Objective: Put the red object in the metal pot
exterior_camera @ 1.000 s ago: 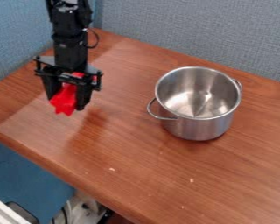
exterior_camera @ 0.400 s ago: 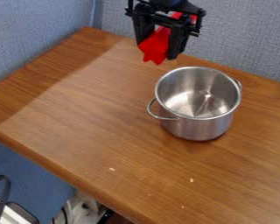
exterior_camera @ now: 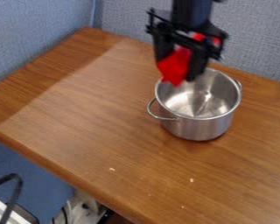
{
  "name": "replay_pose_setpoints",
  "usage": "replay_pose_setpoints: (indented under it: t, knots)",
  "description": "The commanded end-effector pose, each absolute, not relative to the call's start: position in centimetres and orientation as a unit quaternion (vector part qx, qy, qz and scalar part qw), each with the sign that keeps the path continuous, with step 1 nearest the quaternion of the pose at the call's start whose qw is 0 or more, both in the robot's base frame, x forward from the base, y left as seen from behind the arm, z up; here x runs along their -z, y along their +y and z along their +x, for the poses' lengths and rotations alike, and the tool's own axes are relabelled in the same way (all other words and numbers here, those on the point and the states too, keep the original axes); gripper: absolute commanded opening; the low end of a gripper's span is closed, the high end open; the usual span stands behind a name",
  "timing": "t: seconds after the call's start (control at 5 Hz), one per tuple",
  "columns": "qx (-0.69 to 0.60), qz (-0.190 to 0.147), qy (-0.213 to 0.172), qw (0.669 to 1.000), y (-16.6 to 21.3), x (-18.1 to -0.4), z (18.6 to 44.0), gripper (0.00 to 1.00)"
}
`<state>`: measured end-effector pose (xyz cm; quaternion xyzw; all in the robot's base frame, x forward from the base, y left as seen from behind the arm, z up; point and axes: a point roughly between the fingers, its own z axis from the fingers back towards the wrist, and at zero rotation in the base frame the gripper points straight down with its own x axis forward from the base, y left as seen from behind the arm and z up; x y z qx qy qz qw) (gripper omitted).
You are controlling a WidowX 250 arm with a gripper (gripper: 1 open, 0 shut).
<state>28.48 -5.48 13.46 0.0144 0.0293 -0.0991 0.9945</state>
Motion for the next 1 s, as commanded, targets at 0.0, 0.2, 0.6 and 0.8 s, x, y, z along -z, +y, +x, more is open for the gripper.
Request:
replay_pose_setpoints:
  t: [0.0, 0.2, 0.6, 0.8]
  knots:
    - [0.095, 0.011, 0.002, 0.995, -6.8, -14.7, 30.0, 0.00]
    - [0.090, 0.010, 0.001, 0.996, -7.0, -14.5, 32.2, 0.00]
    - [0.096, 0.011, -0.005, 0.995, -6.9, -13.7, 33.3, 0.00]
    - [0.095, 0.009, -0.007, 0.995, -7.0, -13.6, 33.2, 0.00]
